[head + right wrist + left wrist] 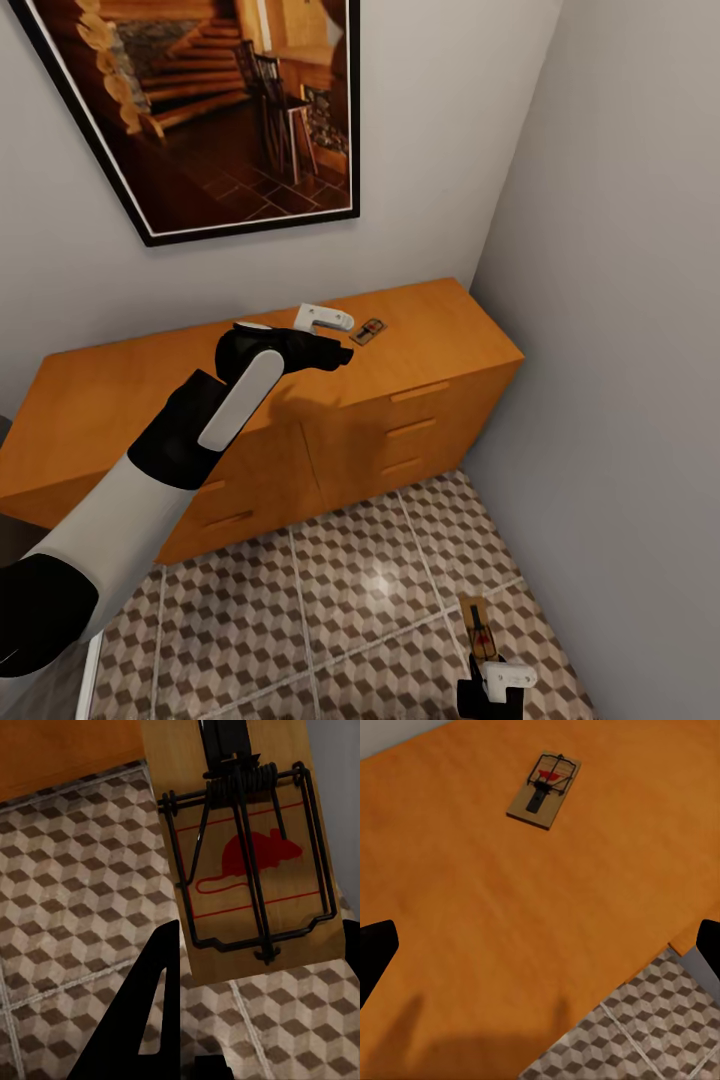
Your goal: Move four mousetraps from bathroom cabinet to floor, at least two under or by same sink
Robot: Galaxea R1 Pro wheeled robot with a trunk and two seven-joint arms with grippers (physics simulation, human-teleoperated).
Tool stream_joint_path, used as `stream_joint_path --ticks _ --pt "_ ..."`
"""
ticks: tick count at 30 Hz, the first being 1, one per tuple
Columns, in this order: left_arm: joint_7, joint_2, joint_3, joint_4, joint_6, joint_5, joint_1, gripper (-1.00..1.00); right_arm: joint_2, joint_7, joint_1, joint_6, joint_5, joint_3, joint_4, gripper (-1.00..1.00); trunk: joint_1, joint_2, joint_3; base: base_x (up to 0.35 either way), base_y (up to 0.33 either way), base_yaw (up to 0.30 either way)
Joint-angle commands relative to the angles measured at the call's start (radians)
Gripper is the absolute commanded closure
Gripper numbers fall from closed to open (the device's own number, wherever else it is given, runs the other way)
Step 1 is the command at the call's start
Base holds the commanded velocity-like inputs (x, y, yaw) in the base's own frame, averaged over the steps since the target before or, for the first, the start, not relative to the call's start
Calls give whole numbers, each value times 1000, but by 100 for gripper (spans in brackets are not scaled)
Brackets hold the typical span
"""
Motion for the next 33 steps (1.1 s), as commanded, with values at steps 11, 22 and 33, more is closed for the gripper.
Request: stream_joint_path --ticks 11,22,33 --pt "10 1 -4 0 1 10 0 -100 0 -9 0 -1 -1 9 0 100 0 -2 -4 134 0 0" --pt "10 1 -6 5 1 10 0 -100 0 -9 -1 -1 -1 9 0 100 0 -2 -4 129 0 0" --pt "12 1 -56 9 1 11 2 -100 0 -8 0 -1 -1 9 0 100 0 -2 -4 9 0 0"
